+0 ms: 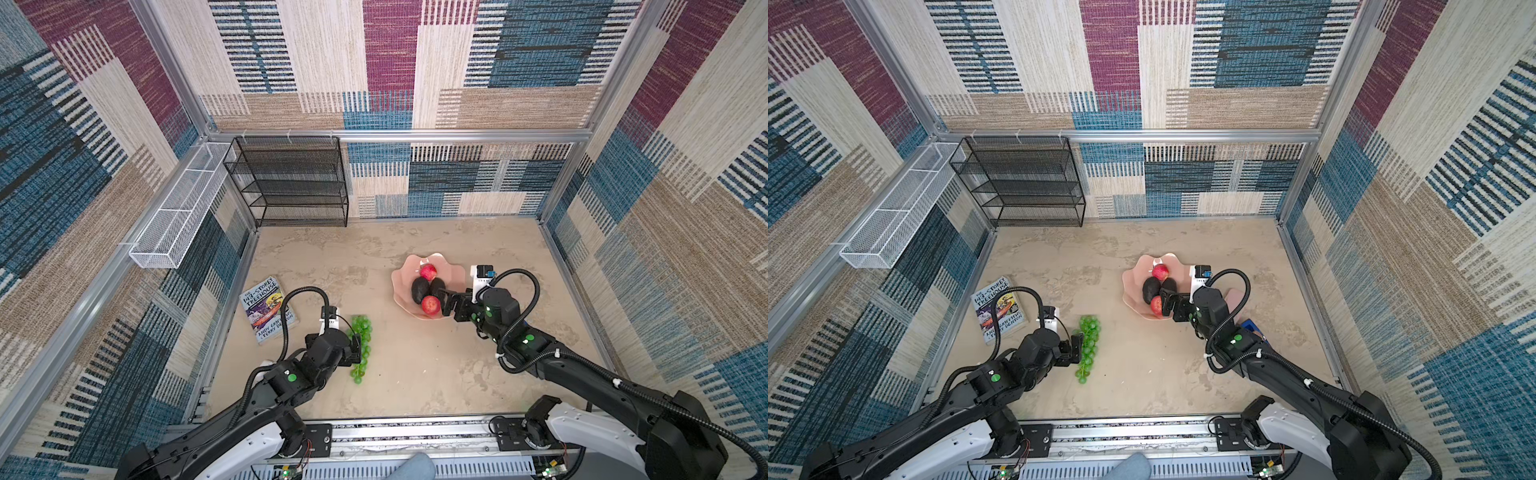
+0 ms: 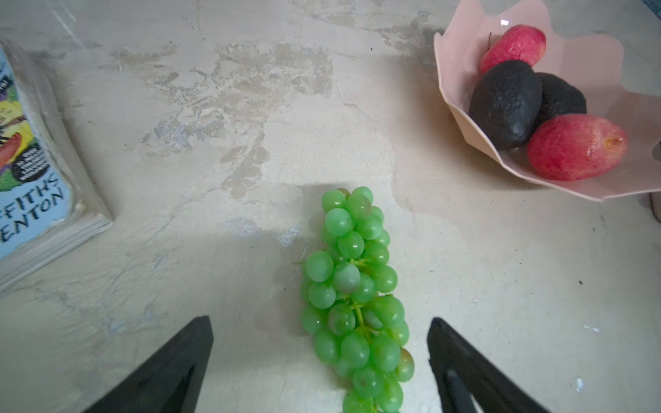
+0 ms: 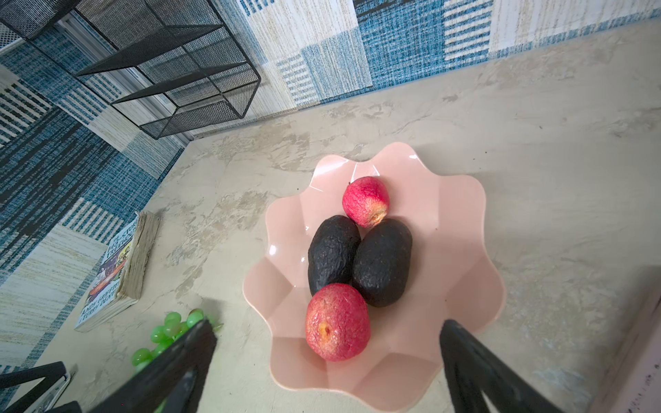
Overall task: Place and organize the fake fruits in the fruit bowl
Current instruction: 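Release the apple and move the left gripper down over the green grapes, then close the left gripper on the stem end of the green grapes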
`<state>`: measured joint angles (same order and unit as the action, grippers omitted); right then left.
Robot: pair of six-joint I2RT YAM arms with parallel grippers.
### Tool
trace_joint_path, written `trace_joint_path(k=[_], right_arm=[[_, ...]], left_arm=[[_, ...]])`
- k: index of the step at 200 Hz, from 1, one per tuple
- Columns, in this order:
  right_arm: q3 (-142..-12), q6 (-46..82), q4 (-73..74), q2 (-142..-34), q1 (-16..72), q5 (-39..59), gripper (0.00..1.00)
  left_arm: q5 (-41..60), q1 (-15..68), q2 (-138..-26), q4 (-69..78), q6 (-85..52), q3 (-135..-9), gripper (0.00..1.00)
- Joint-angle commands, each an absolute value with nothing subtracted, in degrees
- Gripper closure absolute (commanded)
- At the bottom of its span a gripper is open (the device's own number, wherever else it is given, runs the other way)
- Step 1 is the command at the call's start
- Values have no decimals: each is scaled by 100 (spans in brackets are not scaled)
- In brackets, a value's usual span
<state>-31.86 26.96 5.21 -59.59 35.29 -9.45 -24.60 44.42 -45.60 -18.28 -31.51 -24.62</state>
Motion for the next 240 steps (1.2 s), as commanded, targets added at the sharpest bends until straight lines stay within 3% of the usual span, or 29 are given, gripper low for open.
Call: trace_joint_path(k=[1,51,129,152,199,240], right_arm=[[-3203,2769,696,-5899,3533,-914,0],[-3181,2766,652,-5851,3535,-958,0],[-3090,2760,655,-5757,3534,-1050,0],[-3085,2760,655,-5751,3533,-1063,0],[-3081,2743,637,-5710,3533,-1134,0],[-3081,2756,711,-5758,3533,-1147,0]], left_arm=[[-1945,4349,-5022,-1353,-3127,-2575,3],[-1116,4060,-6343,-1209,-3105,-3021,3],[-903,3797,-7583,-763,-3310,-3058,11],[-786,3787,-7841,-570,-3315,-3106,23],[-653,3787,-7745,-611,-3228,-3166,59],[-495,3788,-6730,-368,-2911,-2821,66]])
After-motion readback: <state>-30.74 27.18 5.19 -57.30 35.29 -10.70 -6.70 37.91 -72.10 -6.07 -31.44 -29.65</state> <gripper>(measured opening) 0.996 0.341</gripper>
